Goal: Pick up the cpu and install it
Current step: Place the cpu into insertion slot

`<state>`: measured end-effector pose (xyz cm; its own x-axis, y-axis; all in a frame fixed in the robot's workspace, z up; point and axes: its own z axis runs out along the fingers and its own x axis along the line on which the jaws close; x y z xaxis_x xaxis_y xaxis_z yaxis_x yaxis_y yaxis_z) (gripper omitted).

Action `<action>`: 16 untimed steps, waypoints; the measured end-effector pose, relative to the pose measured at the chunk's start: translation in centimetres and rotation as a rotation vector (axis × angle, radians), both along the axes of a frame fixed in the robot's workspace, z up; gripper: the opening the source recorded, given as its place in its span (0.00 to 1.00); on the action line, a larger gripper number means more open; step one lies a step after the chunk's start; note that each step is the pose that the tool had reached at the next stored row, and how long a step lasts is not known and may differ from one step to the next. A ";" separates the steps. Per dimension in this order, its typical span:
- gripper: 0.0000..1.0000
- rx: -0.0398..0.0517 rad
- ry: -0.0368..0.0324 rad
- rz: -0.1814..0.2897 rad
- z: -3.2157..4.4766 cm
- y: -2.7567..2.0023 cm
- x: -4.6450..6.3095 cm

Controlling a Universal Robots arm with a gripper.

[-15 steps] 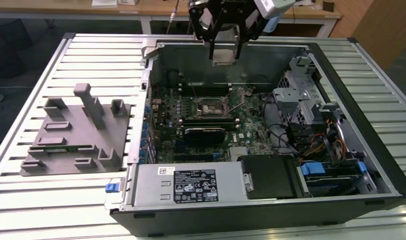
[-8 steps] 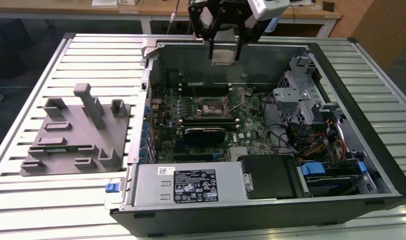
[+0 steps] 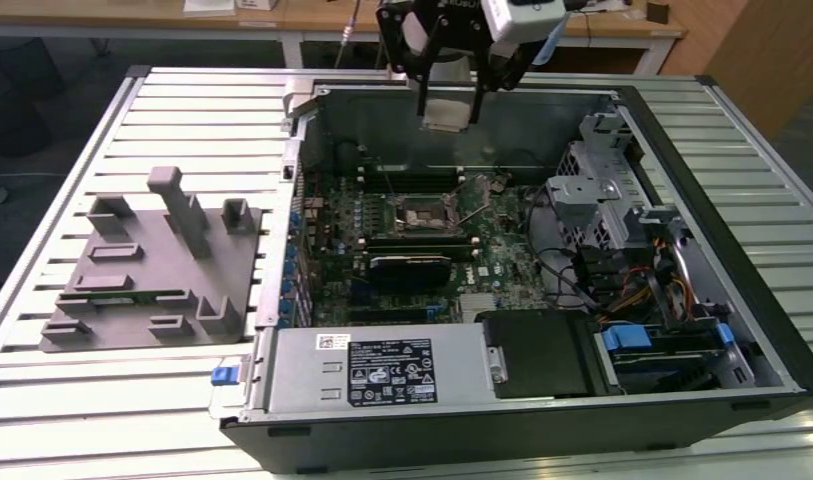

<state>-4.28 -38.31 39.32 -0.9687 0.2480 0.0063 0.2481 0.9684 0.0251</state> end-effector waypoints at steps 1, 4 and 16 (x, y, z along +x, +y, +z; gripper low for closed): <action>0.54 0.0000 0.0000 -0.018 -0.02 0.00 0.0; 0.54 -0.0001 0.0000 -0.073 -0.08 0.00 0.0; 0.54 -0.0001 0.0000 -0.284 -0.30 0.01 0.0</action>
<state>-4.28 -38.30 39.02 -0.8606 0.5092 0.0063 0.5092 0.8603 0.0250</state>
